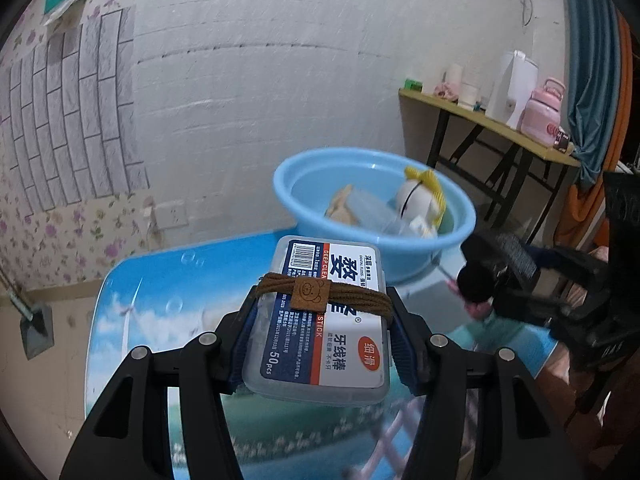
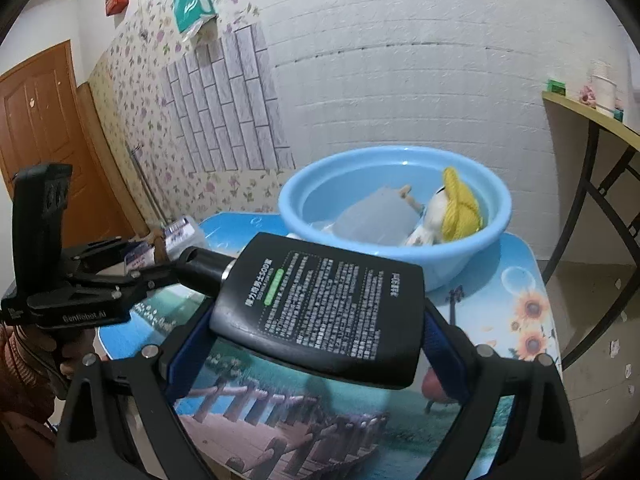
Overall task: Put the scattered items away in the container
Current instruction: 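Lower the toothpick box and bottle into the basin and open both tools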
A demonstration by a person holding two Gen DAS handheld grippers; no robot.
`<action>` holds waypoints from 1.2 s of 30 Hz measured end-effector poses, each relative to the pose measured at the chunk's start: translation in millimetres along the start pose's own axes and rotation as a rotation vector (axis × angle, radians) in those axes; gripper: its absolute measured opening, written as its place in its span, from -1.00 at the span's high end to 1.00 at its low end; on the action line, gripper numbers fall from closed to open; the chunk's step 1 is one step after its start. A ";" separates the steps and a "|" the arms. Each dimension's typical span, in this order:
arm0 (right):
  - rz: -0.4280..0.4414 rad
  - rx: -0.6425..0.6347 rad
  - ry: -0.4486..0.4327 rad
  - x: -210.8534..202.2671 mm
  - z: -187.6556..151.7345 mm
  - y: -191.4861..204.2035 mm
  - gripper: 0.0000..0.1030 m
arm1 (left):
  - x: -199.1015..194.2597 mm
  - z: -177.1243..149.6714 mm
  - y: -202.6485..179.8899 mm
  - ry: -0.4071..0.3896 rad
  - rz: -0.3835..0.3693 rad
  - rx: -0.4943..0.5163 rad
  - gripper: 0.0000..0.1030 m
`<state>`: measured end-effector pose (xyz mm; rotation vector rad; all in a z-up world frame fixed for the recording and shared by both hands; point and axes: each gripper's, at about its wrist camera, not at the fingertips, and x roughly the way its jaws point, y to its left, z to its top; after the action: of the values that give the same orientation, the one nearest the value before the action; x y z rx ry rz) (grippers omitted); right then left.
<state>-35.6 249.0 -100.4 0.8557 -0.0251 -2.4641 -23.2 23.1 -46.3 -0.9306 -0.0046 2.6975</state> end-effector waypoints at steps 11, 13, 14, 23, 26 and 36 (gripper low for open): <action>-0.045 0.018 -0.034 11.8 22.4 -25.0 -0.86 | 36.6 44.9 -19.3 -0.015 -0.035 0.042 -0.10; -0.052 0.033 -0.030 17.7 26.9 -32.3 -0.86 | 43.7 49.2 -22.1 -0.010 -0.038 0.049 -0.10; -0.058 0.045 -0.026 21.5 29.7 -37.1 -0.86 | 49.9 53.0 -23.1 -0.005 -0.039 0.057 -0.10; -0.078 0.046 -0.023 51.7 53.5 -58.6 -0.86 | 89.7 70.7 -19.5 0.038 -0.013 0.082 -0.11; -0.080 0.047 -0.009 65.1 58.8 -62.6 -0.86 | 101.9 70.0 -17.1 0.054 0.004 0.088 -0.11; -0.086 0.083 0.015 95.2 65.7 -77.5 -0.87 | 128.9 68.1 -27.3 0.080 0.005 0.142 -0.13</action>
<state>-173.4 259.6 -116.5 0.9288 -0.0867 -2.5520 -153.9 90.2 -67.6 -0.9950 0.2038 2.6224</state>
